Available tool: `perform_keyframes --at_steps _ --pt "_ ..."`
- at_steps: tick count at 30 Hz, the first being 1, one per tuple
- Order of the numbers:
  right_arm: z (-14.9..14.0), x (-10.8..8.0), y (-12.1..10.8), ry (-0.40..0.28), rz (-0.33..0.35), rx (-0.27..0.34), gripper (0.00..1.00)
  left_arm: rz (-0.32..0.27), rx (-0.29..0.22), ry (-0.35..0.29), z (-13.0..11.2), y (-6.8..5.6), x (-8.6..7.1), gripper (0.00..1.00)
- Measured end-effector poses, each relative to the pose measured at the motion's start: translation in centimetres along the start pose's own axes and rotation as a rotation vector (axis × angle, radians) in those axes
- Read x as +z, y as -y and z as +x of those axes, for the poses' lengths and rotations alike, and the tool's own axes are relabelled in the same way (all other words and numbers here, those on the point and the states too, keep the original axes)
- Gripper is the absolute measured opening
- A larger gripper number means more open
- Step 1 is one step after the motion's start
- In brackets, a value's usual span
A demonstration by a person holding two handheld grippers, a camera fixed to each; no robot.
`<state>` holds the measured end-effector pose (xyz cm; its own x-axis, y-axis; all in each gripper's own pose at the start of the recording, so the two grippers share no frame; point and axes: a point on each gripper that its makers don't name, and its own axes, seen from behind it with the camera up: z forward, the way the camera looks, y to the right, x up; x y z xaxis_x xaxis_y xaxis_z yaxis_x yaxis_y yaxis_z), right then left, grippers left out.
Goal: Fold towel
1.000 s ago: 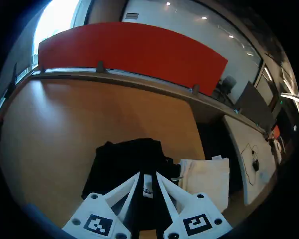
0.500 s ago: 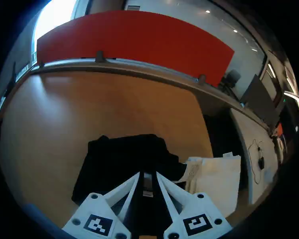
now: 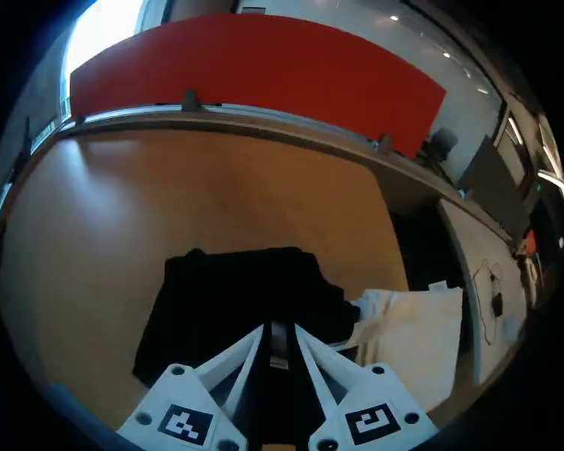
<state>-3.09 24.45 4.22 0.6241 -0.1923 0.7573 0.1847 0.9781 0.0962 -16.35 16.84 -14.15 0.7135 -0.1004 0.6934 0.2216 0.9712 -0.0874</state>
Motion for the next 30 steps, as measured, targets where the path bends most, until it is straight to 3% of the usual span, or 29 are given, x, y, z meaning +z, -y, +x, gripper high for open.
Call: perform_keyframes --at_steps 9,21,23,30 --pt "1.9 -3.0 0.2 -0.086 -0.002 0.026 0.15 -0.010 -0.001 -0.011 0.3 -0.1 0.0 0.98" --pt "1.6 -5.0 0.8 -0.113 -0.002 0.051 0.19 -0.020 0.006 -0.028 0.8 0.0 -0.4 0.97" --pt "1.6 -5.5 1.0 -0.126 0.000 0.056 0.24 -0.023 0.007 -0.030 0.9 0.0 -0.4 0.97" --pt "1.7 -7.4 1.3 -0.194 -0.021 0.078 0.74 -0.032 0.013 -0.039 1.1 -0.2 -0.6 0.98"
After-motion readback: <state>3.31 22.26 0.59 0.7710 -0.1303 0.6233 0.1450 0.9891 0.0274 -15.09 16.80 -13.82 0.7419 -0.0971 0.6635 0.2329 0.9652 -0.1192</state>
